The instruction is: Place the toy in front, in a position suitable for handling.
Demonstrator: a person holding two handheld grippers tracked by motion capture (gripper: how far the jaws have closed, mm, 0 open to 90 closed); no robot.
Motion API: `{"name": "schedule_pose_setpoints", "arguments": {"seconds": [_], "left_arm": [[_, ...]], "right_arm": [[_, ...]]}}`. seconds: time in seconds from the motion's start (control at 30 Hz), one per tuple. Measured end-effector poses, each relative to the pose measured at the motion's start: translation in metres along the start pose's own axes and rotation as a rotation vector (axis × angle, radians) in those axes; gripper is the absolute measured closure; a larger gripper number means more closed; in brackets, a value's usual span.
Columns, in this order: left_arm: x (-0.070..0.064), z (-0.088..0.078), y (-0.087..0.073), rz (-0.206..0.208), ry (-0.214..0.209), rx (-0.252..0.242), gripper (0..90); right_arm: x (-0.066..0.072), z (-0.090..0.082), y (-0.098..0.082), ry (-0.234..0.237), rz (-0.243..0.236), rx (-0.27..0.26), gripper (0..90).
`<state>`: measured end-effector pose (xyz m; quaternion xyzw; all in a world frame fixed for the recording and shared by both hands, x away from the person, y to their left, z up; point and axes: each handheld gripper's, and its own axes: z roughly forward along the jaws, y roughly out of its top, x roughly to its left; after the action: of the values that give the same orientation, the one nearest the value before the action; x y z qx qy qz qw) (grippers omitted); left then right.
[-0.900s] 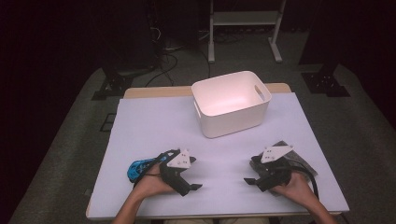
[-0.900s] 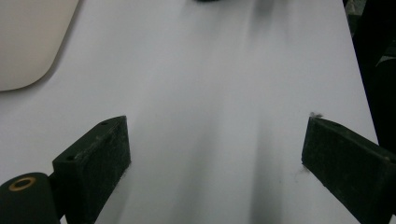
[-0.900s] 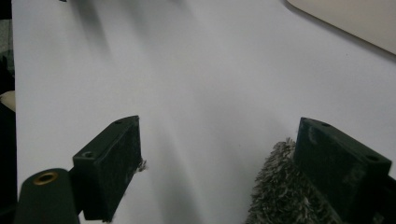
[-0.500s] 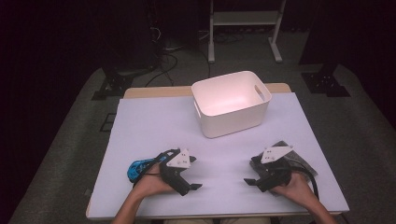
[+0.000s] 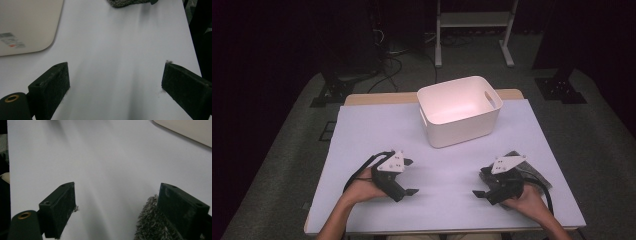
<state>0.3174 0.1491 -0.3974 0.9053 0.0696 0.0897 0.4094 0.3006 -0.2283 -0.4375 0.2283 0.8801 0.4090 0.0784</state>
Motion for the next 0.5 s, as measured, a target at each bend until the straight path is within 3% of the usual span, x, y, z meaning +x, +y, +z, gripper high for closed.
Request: {"name": "schedule_pose_setpoints", "arguments": {"seconds": [0.5], "left_arm": [[0.019, -0.050, -0.024, -0.028, 0.074, 0.028, 7.6]], "right_arm": [[0.001, 0.002, 0.002, 0.002, -0.002, 0.007, 13.8]]}}
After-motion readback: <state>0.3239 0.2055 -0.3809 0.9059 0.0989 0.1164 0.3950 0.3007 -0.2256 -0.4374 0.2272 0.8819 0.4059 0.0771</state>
